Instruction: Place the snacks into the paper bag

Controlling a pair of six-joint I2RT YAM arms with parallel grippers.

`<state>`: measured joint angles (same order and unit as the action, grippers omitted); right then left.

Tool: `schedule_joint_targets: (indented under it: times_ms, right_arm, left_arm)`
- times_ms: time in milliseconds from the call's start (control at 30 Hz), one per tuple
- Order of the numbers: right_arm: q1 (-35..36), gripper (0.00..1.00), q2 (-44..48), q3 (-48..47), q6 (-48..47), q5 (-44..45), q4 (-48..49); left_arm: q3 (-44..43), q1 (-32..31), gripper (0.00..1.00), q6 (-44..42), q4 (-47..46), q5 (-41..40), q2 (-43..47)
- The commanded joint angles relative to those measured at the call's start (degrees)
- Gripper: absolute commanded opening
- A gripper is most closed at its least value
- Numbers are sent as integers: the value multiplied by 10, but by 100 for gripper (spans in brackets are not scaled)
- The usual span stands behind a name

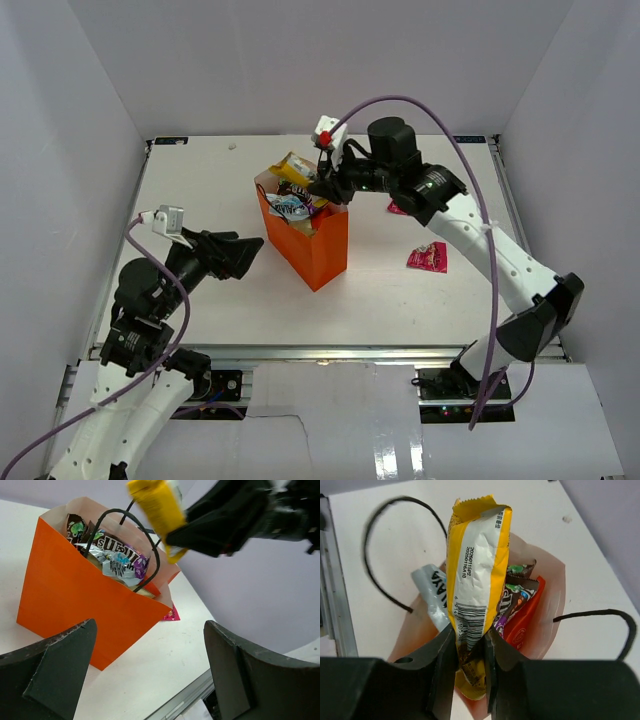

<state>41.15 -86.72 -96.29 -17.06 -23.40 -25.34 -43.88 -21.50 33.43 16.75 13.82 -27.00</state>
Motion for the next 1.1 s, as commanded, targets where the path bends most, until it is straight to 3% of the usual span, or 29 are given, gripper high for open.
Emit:
schedule_joint_targets:
  times_ms: [0, 67, 167, 367, 533, 733, 867, 967, 1067]
  right_arm:
    - [2, 20, -24, -31, 25, 67, 35]
    - [2, 24, -41, -38, 26, 80, 35]
    - [2, 55, -45, -44, 26, 81, 35]
    - [2, 65, -18, -72, 26, 70, 31]
    - [-9, 66, 15, -119, 5, 75, 32]
    - [-135, 66, 56, -82, 20, 10, 21]
    - [-294, 66, 83, 46, 40, -75, 9]
    - [-384, 69, 89, 107, 38, -138, -25]
    - [-461, 74, 85, 175, 6, -226, -76]
  left_arm:
    - [12, 0, 98, 25, 6, -13, 27]
    - [14, 0, 98, 35, 14, -15, 39]
    - [9, 0, 98, 40, 27, -21, 42]
    - [-35, 0, 98, 20, 32, -8, 9]
    - [-147, 0, 98, -10, 22, 44, -71]
    - [-280, 0, 97, -20, 14, 117, -201]
    - [-356, -1, 96, -2, 5, 176, -281]
    - [-391, -26, 96, -6, -1, 184, -342]
    - [-437, -91, 96, -37, 0, 154, -411]
